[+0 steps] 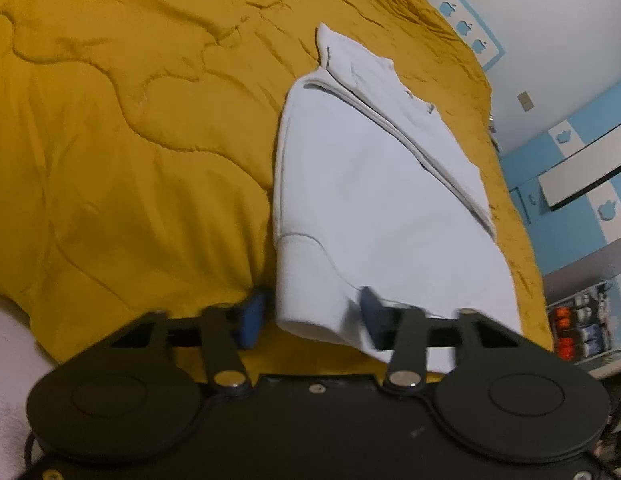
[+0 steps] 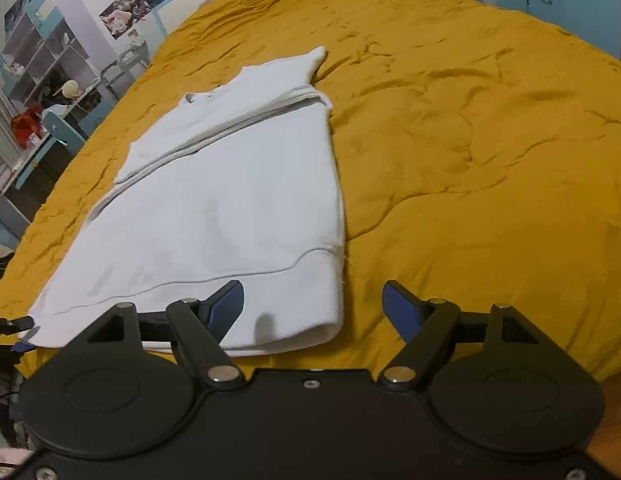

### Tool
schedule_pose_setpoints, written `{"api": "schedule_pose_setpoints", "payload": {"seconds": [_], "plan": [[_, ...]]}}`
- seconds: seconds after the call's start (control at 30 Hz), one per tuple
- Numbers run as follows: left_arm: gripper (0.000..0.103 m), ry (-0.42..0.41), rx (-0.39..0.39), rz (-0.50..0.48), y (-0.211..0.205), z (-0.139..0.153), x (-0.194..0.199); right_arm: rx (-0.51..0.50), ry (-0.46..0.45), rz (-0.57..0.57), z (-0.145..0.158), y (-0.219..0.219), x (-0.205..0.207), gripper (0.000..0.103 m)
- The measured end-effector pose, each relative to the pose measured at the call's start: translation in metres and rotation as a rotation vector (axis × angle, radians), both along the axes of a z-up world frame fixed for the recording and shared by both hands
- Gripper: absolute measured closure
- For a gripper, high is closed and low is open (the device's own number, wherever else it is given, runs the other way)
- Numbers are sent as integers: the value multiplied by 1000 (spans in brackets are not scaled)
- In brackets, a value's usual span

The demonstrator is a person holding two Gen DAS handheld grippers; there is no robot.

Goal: Fold small clothes
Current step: 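Grasp the sweatshirt hem with both tools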

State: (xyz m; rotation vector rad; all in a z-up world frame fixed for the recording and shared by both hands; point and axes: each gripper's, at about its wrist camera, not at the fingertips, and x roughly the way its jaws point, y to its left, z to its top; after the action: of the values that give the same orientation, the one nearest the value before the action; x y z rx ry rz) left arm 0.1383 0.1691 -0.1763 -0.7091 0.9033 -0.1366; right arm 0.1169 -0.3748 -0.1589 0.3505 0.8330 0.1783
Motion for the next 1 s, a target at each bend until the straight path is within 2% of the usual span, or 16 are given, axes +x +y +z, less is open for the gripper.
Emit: {"api": "schedule_pose_setpoints", "payload": {"seconds": [0.13,0.27,0.3,0.37,0.43,0.53,0.6,0.63,0.7,0.8,0.9,1.0], "plan": [[72,12,-13,-1,2,-7,1,-8,12,13,-5,6,5,25],[76,19,-31,3,3,-10,5,14,17,17,-8,7,7,25],[78,20,-35,4,3,-9,4,18,18,20,-8,7,7,25],[91,19,-38,4,1,-6,3,19,15,16,-6,8,6,25],[95,8,-28,-8,-2,-3,3,29,12,24,-6,10,4,28],[97,18,-8,-15,-4,-2,6,27,22,30,-8,11,5,59],[98,29,-27,-7,-2,-5,8,9,19,28,-9,11,6,74],[99,29,-38,-4,-1,-4,8,14,16,22,-8,10,5,77],[99,13,-57,2,3,0,6,39,6,3,-5,5,3,92],[101,-11,-83,11,9,12,0,92,-26,-6,6,-4,-5,96],[102,-41,-55,-16,10,24,-6,118,-56,-16,18,-10,-13,96],[102,3,-23,-41,8,14,-1,114,-44,-15,14,-11,-11,96]]}}
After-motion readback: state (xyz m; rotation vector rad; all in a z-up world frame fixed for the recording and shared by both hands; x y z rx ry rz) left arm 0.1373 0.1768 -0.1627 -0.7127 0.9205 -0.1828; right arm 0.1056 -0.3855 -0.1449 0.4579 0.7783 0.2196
